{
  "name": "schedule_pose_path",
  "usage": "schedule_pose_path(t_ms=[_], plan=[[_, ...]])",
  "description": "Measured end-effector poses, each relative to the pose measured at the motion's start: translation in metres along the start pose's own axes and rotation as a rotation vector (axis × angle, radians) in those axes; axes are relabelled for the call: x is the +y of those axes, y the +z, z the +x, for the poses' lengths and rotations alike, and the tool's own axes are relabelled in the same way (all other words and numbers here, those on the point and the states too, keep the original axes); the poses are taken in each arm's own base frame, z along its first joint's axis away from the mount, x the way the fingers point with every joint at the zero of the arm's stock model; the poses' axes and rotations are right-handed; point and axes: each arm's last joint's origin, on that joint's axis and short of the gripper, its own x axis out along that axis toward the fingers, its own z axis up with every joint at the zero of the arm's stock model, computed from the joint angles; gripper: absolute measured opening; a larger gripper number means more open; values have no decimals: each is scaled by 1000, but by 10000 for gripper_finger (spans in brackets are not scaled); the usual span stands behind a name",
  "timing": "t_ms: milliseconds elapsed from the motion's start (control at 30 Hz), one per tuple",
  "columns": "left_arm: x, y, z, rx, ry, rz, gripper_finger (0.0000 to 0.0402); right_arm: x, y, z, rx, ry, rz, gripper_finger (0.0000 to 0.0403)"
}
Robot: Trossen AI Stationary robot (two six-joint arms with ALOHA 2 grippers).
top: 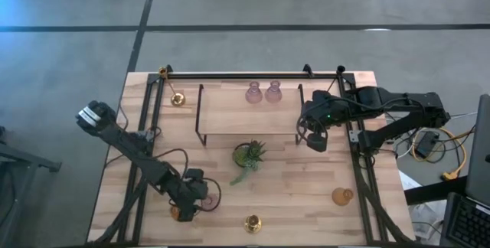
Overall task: Pick & Place candle stick holders
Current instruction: Put the purple glass candle holder on the shelf
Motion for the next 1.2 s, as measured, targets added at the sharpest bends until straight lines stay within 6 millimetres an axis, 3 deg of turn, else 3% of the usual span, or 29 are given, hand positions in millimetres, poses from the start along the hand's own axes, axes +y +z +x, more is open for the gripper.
schedule_pose_path(t_ms=[367,1200], plan=[[7,-3,8,-177,-34,79,243,1,2,0,-26,6,-32,8],[22,-10,13,-312,-81,84,243,1,3,0,-31,4,-50,8]])
